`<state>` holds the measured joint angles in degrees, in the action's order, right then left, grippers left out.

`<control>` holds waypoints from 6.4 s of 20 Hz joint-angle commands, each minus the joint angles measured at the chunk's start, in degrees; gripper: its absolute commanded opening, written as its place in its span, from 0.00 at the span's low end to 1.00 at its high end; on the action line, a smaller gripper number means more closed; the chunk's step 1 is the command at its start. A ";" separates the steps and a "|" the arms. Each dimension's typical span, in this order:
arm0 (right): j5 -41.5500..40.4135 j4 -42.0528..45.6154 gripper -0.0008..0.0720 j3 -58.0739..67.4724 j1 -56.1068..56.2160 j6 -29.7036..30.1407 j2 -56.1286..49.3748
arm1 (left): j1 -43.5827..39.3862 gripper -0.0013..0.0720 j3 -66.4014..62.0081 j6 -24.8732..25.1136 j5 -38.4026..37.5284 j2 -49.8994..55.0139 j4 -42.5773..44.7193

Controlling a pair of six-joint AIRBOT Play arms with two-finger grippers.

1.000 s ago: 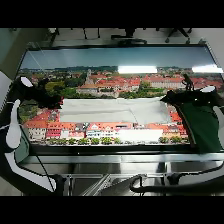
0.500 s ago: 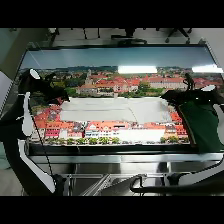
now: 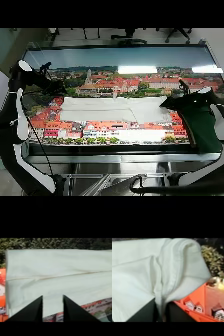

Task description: Fold the shirts.

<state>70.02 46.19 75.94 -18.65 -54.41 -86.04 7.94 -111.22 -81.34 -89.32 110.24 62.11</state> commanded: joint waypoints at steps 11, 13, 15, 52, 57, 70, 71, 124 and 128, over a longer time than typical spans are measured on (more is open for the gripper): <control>15.45 -2.62 0.04 17.42 2.10 -4.37 8.66 | -28.70 0.04 0.94 4.35 17.64 9.31 -18.32; 19.74 -4.90 0.04 23.69 2.10 -7.58 10.25 | -34.47 0.04 0.94 3.19 24.28 12.46 -18.32; 23.45 -8.37 0.04 29.46 2.12 -10.25 10.95 | -38.62 0.04 -0.33 2.19 28.57 15.23 -18.29; -7.78 -8.74 0.80 34.32 41.92 -10.32 -5.86 | -2.03 0.04 11.21 19.56 5.90 -36.00 -53.18; 4.44 -1.55 0.91 33.70 25.20 -18.25 -5.27 | -2.08 0.04 11.21 19.56 5.79 -36.00 -53.13; 5.86 -9.18 0.91 29.92 28.20 -18.16 -20.59 | -2.08 0.04 11.26 19.58 5.68 -36.00 -53.09; 5.90 -11.15 0.86 29.94 28.83 -17.49 -20.59 | -2.08 0.04 11.26 19.58 5.68 -35.98 -53.09; 17.07 12.46 0.03 4.92 -23.96 -42.58 29.97 | -1.97 0.04 11.26 20.06 1.14 -35.69 -52.61; 15.28 -1.16 0.04 4.09 -16.83 -33.79 32.11 | -4.02 0.03 14.36 19.08 -1.53 -38.05 -42.21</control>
<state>88.29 57.34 79.90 -39.88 -94.98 -55.22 5.28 -99.13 -61.43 -89.93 73.87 12.69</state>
